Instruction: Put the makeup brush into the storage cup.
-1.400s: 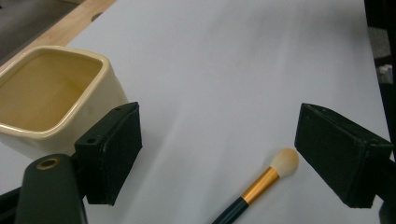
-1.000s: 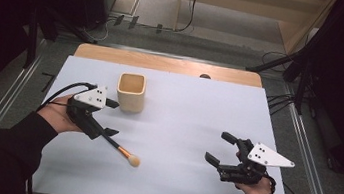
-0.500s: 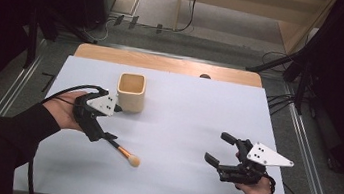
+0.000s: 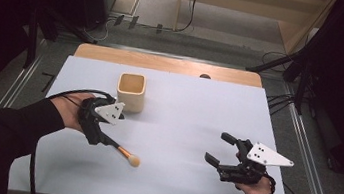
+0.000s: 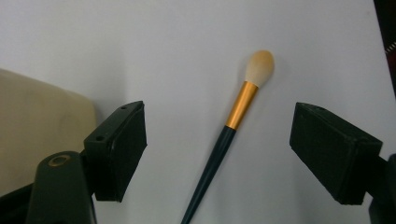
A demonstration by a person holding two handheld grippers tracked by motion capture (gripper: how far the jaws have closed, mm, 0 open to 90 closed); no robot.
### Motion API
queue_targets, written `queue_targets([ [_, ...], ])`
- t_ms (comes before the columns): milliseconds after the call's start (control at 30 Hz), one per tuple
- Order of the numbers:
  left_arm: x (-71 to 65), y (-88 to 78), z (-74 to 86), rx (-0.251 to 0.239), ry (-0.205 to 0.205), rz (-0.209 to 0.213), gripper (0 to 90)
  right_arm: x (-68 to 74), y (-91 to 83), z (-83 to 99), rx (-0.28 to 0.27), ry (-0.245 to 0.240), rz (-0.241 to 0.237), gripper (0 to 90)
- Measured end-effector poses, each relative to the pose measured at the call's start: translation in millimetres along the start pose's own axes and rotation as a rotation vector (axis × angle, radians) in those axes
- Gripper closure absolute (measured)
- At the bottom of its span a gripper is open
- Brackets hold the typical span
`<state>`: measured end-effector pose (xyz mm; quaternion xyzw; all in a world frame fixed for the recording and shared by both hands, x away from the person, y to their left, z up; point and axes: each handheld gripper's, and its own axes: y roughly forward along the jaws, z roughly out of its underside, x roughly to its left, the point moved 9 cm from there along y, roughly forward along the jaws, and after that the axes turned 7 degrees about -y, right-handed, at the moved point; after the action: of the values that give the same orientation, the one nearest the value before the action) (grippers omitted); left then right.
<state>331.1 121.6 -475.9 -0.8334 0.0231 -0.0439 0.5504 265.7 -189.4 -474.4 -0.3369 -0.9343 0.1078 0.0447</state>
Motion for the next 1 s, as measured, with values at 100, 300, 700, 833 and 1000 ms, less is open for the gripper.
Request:
queue_targets([
  [100,-1.1,4.2,1.0,0.048,0.013,0.024,19.7,0.2,-0.1,0.0,0.0,0.0,0.0,14.4],
  [300,-4.0,8.4,-0.3,0.076,0.085,0.051,18.1,-0.3,-0.3,0.2,0.001,0.002,0.001,14.5],
  [700,1.4,28.9,9.1,0.175,0.124,0.026,19.4,-0.7,-1.0,0.6,0.004,0.005,0.004,14.4],
  [833,0.7,33.9,11.5,0.206,0.114,0.038,19.8,-1.0,-0.7,1.2,0.008,0.003,0.005,14.4],
  [1000,0.4,39.2,14.3,0.236,0.123,0.041,21.4,-0.6,-1.5,0.9,0.008,0.003,0.005,14.4],
])
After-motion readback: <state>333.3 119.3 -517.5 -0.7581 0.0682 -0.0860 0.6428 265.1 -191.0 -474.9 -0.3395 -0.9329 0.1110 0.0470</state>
